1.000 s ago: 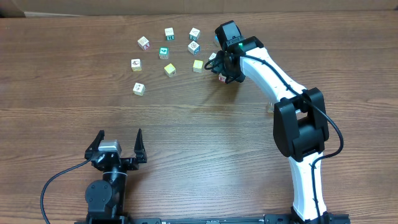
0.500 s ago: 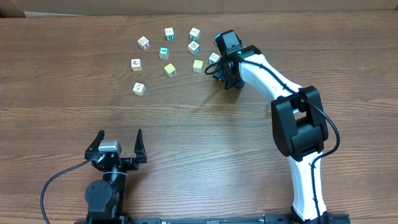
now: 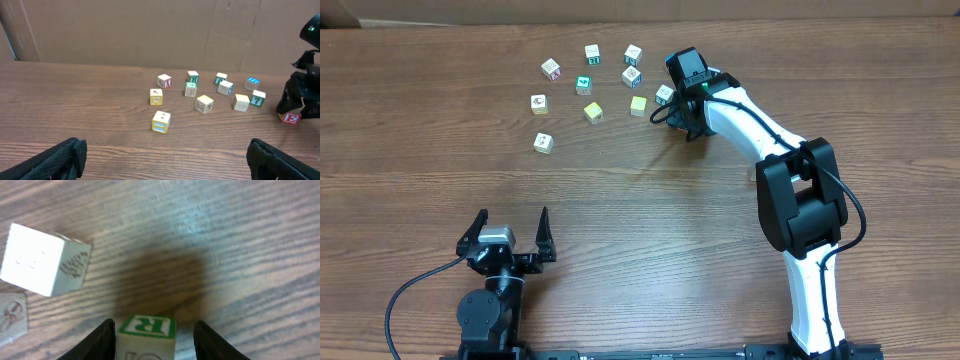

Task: Form a tower
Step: 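Lift the 5 block and carry it right toward the stack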

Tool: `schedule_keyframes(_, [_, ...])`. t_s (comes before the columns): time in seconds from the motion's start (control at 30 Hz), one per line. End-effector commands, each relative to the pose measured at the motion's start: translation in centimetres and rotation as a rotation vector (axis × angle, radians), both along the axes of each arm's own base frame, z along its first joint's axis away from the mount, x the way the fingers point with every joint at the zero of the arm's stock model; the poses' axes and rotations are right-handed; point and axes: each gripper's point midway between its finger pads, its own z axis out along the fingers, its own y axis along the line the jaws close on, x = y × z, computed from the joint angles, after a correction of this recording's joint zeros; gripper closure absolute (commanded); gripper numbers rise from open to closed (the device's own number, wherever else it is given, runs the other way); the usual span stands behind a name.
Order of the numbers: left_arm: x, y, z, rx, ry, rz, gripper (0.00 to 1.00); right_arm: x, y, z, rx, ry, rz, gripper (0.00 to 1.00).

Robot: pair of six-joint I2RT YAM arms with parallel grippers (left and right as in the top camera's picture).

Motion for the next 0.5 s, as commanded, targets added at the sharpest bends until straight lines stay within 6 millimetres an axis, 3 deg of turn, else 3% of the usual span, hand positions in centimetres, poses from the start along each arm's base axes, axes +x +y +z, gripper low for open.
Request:
schedule_keyframes(0.0, [-0.02,-0.11,0.06,0.011,-0.007,-0.006,0.00,0.39,-0.10,-0.11,-0.026,-0.021,0.020,0.52])
schedule_keyframes(0.2, [-0.02,-0.10,0.06,0.011,-0.007,-0.005,0.00,0.48,0.04,-0.07,-0.026,-0.024,0.038,0.57])
schedule_keyframes(0.47, [-0.02,-0.11,0.07,0.011,-0.008,-0.006,0.00,0.31,-0.06,-0.08,-0.030,-0.016,0.038,0.73])
